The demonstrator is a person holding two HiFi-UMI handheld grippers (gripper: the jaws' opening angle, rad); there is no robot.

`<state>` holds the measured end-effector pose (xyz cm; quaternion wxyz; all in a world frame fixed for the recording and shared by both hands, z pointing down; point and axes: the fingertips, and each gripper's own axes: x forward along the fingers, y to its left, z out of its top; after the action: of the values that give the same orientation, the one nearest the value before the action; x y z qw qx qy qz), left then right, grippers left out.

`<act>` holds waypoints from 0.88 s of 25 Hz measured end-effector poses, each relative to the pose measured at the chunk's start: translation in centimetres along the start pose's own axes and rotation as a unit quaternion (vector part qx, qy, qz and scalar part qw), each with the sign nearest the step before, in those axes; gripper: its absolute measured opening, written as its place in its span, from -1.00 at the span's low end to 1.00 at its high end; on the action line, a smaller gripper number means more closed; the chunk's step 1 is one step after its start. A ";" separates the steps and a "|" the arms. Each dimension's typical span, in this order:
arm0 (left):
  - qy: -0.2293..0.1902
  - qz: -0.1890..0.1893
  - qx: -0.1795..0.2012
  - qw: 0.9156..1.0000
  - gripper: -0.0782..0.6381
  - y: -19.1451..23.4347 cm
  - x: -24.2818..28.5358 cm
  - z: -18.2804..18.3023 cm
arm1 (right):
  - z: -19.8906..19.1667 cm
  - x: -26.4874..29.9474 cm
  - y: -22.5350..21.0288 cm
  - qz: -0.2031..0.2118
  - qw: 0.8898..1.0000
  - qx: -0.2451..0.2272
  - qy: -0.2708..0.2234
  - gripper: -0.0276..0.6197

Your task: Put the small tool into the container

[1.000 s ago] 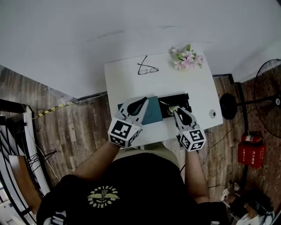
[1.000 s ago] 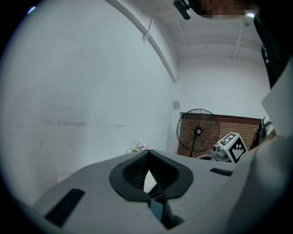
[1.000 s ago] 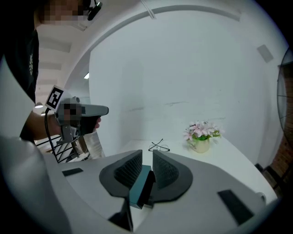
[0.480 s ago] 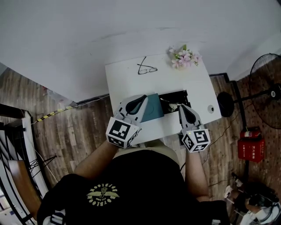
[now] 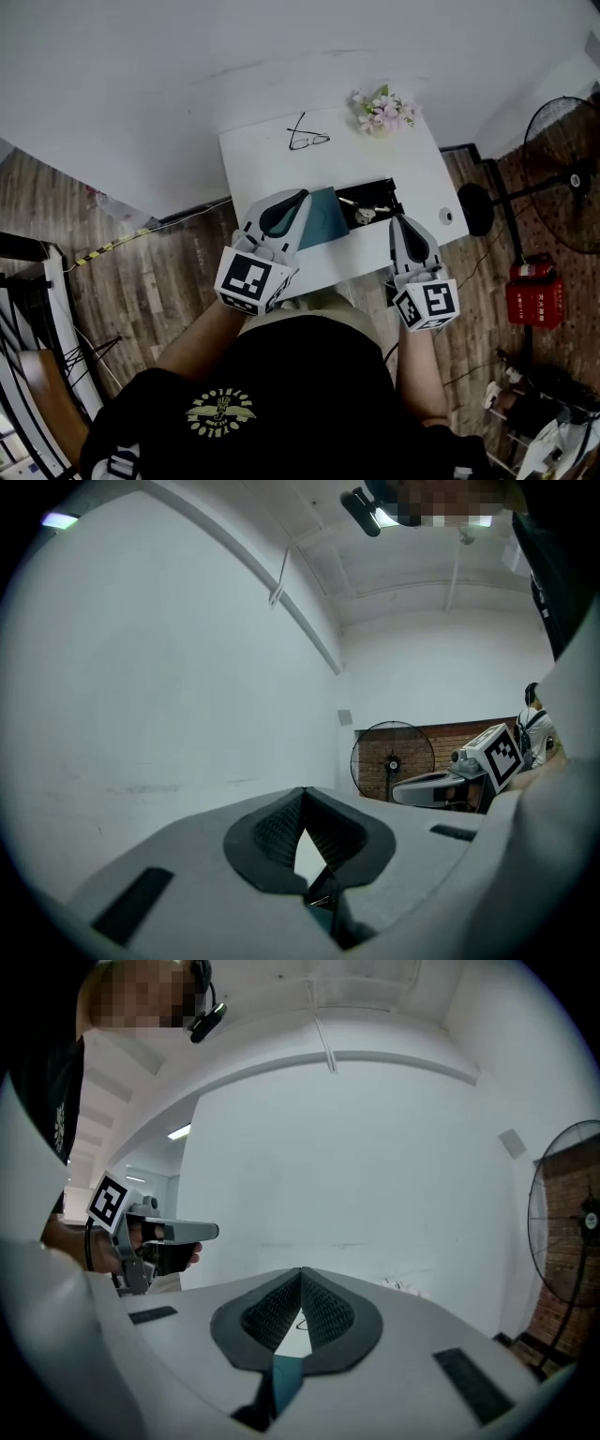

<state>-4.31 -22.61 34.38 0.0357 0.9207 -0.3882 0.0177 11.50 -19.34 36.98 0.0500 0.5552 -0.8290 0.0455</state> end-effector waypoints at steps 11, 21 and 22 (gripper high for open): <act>-0.001 -0.013 -0.008 1.000 -0.76 -2.3 0.4 0.2 | 1.5 -2.8 -1.2 -0.022 1.000 -0.018 -0.006 -0.91; 0.024 0.013 -0.021 0.999 -0.76 -3.8 3.1 -0.9 | 0.9 -1.8 -4.6 0.016 1.000 -0.011 0.010 -0.91; 0.027 0.015 -0.020 0.999 -0.76 -3.9 3.7 -1.3 | 0.6 -1.6 -5.1 0.022 1.000 -0.010 0.014 -0.91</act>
<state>1.02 -22.43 35.66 0.0643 0.9130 -0.4014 0.0348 16.78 -19.90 36.26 0.0659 0.5358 -0.8406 0.0456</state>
